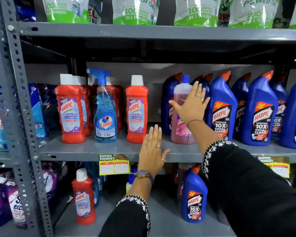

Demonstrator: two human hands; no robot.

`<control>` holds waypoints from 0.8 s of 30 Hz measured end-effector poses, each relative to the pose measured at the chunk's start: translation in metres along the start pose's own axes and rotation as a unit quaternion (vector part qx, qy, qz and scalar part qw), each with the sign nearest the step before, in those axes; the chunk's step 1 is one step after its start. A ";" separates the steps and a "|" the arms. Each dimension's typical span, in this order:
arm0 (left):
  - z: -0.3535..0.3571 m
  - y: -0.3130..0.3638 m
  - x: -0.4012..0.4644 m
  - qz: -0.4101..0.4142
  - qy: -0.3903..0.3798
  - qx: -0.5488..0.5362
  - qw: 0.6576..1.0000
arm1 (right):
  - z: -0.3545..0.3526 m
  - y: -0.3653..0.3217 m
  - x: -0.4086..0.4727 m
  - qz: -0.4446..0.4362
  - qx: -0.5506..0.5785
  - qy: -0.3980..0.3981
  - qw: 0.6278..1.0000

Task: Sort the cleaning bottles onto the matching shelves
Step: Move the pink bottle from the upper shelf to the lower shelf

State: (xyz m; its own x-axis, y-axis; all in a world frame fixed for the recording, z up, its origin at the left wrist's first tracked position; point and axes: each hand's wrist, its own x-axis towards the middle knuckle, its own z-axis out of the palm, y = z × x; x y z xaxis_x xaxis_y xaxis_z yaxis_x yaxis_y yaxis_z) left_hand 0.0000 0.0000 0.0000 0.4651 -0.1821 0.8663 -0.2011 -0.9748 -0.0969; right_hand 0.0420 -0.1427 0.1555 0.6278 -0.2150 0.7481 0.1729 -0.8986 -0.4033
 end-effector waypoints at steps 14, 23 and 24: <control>0.014 -0.005 -0.038 -0.068 0.012 -0.012 0.998 | -0.017 -0.021 0.052 0.087 0.076 0.003 0.993; 0.017 -0.007 -0.039 -0.060 0.021 -0.004 0.998 | -0.039 -0.034 0.039 0.090 0.165 0.077 0.979; 0.017 -0.008 -0.039 -0.060 0.018 -0.005 0.998 | -0.040 -0.036 0.034 0.083 0.165 0.088 0.979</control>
State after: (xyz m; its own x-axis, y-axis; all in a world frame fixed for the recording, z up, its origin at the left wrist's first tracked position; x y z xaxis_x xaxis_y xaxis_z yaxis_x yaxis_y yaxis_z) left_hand -0.0022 0.0123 -0.0409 0.4552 -0.0594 0.8884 -0.1548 -0.9879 0.0133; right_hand 0.0264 -0.1331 0.2163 0.5328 -0.4369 0.7247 0.3336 -0.6786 -0.6544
